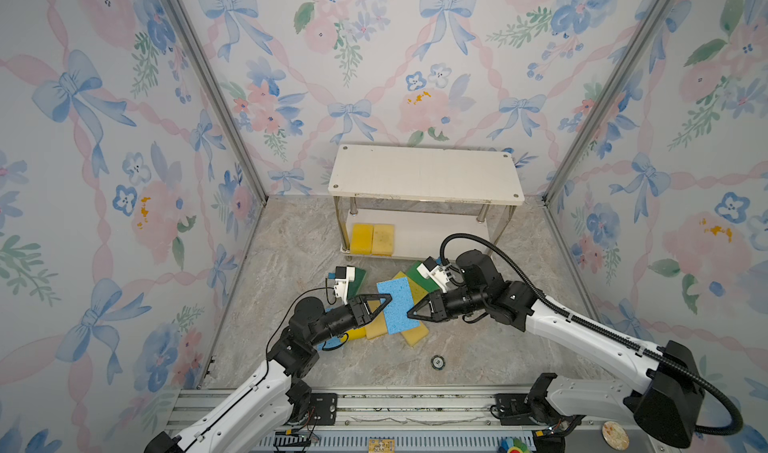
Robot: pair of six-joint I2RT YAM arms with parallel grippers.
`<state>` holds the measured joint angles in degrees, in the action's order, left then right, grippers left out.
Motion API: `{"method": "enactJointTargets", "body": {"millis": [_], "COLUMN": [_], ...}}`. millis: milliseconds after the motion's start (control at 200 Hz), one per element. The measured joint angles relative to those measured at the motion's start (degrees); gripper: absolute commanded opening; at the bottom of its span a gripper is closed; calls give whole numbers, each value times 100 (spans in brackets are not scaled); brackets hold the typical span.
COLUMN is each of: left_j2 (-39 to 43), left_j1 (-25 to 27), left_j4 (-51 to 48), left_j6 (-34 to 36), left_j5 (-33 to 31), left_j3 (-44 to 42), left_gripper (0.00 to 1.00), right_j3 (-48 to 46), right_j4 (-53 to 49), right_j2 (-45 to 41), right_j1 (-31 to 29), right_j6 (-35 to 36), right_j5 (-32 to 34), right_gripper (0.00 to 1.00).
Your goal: Place and organize the cleaning sponges onto the shelf
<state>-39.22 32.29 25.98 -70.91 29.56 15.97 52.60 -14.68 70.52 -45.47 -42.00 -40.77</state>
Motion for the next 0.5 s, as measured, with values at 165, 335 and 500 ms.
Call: {"method": "enactJointTargets", "body": {"millis": [165, 335, 500], "left_j2": [2, 59, 153], "left_j1": [-2, -2, -2], "left_j4": [74, 90, 98], "left_j6": [-31, -46, -149], "left_j5": [-63, -264, -568], "left_j3": [-4, -37, -155], "left_gripper": [0, 0, 0], "right_j3": [164, 986, 1222], "right_j4": [-210, -1364, -1735], "right_j2": [87, 177, 175], "right_j1": [-22, -293, -717], "right_j6": [39, 494, 645], "right_j5": [142, 1202, 1838], "right_gripper": [52, 62, 62]}}
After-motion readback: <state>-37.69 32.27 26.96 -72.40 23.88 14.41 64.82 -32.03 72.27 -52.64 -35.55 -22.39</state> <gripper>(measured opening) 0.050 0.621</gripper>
